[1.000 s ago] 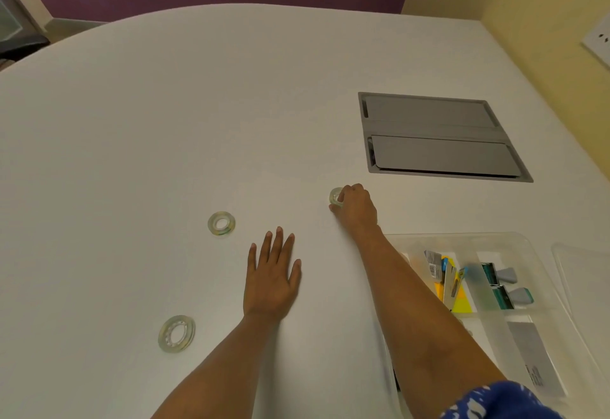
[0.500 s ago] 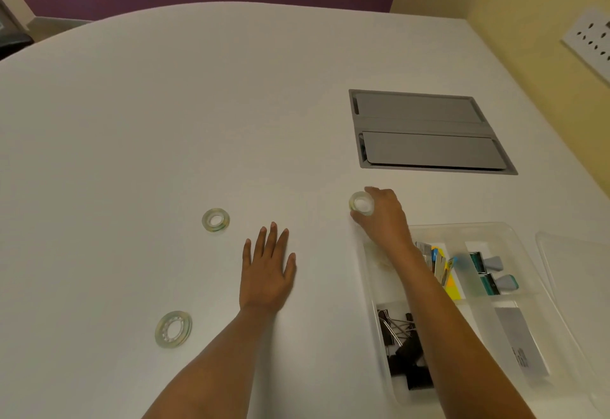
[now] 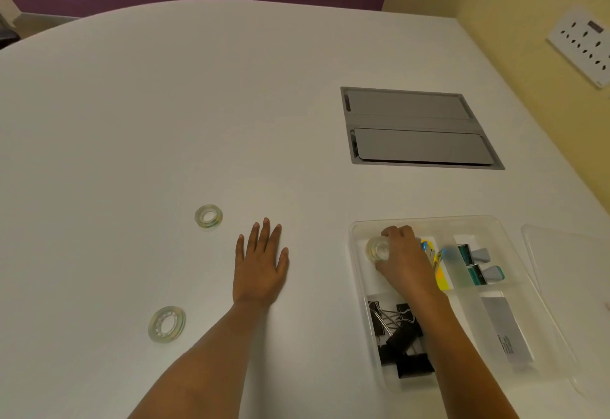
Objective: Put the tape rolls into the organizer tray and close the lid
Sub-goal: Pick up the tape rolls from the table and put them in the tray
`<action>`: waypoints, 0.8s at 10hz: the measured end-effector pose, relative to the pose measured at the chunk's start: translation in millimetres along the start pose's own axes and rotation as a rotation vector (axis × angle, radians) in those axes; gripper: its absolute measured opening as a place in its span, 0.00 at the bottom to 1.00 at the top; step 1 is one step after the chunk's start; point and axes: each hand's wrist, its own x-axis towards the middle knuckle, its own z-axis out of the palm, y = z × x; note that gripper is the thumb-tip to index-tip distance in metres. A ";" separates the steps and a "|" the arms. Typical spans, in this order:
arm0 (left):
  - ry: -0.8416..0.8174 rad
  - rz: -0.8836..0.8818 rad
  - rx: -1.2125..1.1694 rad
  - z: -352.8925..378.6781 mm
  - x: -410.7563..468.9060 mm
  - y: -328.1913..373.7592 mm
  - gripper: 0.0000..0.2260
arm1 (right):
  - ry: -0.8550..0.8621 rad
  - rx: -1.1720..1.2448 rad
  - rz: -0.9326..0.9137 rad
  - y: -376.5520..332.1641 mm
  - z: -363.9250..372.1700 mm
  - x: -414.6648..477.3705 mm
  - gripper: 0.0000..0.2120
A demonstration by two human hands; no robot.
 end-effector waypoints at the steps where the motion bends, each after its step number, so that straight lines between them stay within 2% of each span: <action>1: -0.001 0.001 0.008 -0.2 -0.4 -0.5 0.24 | 0.009 -0.252 -0.065 3.8 7.1 4.0 0.23; 3: 0.002 0.001 0.007 -0.1 -0.7 -1.3 0.24 | 0.037 -0.450 -0.071 7.9 15.5 9.3 0.21; 4: 0.000 -0.001 0.011 0.1 -0.9 -1.5 0.24 | 0.034 -0.469 -0.071 9.1 17.3 10.0 0.22; 8: -0.003 -0.001 0.011 -1.0 -1.0 -0.7 0.24 | 0.015 -0.380 -0.077 10.1 13.9 11.2 0.22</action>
